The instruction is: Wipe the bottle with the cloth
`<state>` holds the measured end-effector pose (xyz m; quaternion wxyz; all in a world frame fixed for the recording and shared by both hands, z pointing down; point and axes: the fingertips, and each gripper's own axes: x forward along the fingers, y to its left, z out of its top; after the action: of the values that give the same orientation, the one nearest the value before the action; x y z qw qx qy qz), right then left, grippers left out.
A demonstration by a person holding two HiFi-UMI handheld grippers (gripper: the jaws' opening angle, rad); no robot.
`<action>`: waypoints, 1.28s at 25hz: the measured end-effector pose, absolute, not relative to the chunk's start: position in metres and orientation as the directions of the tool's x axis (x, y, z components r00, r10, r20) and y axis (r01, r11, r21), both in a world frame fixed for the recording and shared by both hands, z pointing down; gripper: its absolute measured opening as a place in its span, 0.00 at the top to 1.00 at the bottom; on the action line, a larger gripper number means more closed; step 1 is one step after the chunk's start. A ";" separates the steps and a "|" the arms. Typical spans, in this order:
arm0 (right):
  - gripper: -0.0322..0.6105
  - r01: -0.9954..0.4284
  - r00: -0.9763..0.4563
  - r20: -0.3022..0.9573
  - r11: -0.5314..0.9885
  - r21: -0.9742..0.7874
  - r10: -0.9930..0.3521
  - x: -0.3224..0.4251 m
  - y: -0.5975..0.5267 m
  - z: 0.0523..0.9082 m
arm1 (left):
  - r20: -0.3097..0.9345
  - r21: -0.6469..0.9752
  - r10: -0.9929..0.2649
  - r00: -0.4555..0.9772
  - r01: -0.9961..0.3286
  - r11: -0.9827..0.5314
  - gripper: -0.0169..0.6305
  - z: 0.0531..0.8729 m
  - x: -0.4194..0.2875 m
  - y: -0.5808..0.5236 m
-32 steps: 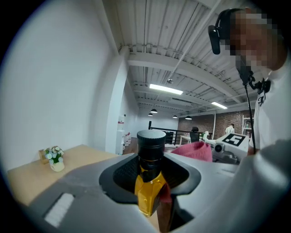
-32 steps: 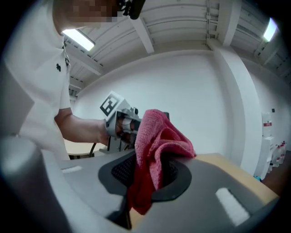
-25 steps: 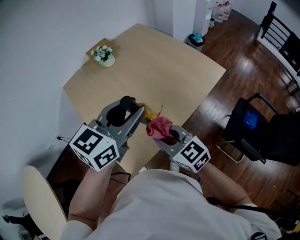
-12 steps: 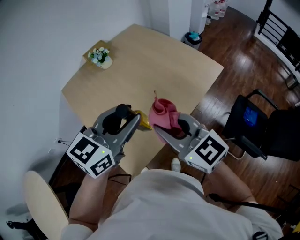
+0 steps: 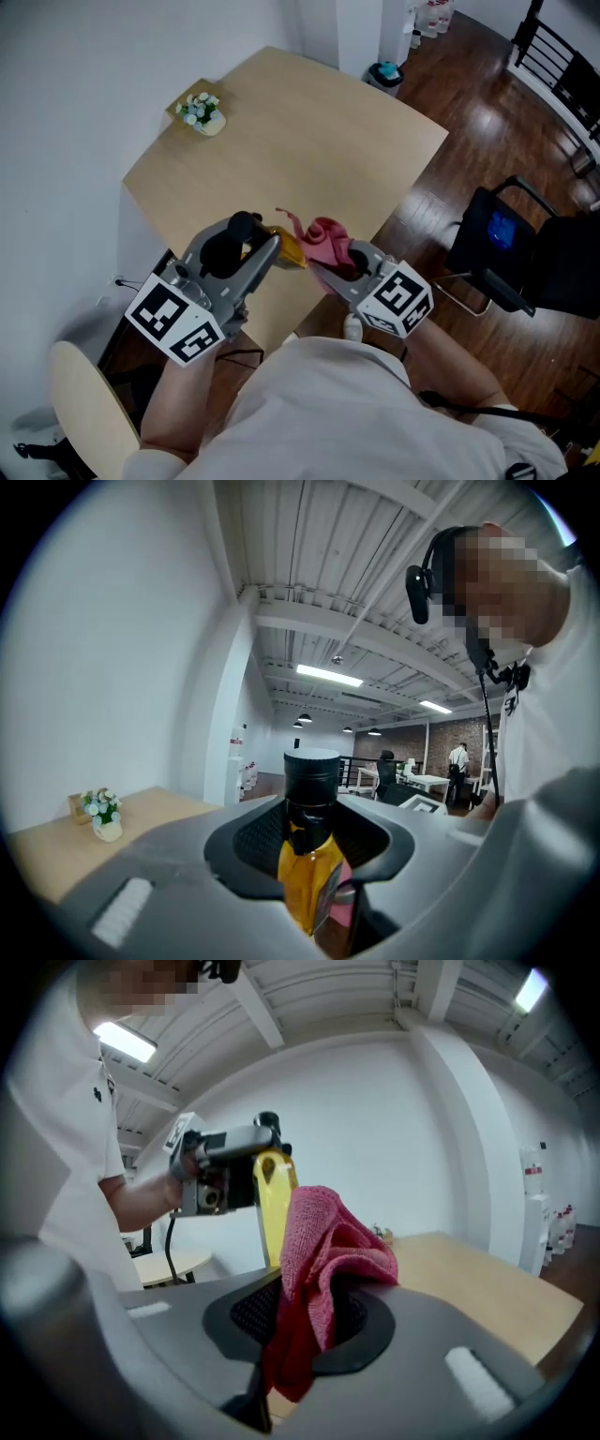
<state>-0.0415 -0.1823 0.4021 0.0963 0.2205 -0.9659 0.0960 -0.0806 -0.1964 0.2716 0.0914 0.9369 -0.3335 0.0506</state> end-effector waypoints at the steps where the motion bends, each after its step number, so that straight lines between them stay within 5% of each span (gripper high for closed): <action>1: 0.83 -0.449 -0.880 0.254 0.879 -0.163 -0.402 -0.039 -0.183 0.416 | 0.150 0.142 -0.614 0.775 -0.632 -0.762 0.74 0.270 -0.081 -0.195; 4: 0.83 -0.472 -0.867 0.272 0.861 -0.187 -0.417 -0.031 -0.187 0.424 | 0.146 0.146 -0.612 0.777 -0.629 -0.763 0.74 0.269 -0.086 -0.192; 14: 0.83 -0.393 -0.919 0.047 0.920 0.000 -0.392 -0.059 -0.176 0.283 | 0.185 0.153 -0.602 0.776 -0.628 -0.763 0.74 0.288 -0.082 -0.193; 27: 0.83 -0.486 -0.861 0.299 0.838 -0.248 -0.411 -0.023 -0.188 0.447 | 0.101 0.276 -0.637 0.764 -0.637 -0.720 0.74 0.279 -0.081 -0.202; 32: 0.83 -0.429 -0.901 0.254 0.816 -0.388 -0.353 -0.019 -0.184 0.459 | 0.054 0.336 -0.667 0.743 -0.642 -0.689 0.74 0.276 -0.077 -0.215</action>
<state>-0.0186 -0.1837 0.4591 0.0855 0.2059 -0.9490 0.2230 -0.0774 -0.2147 0.2764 0.1691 0.9182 -0.3564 -0.0362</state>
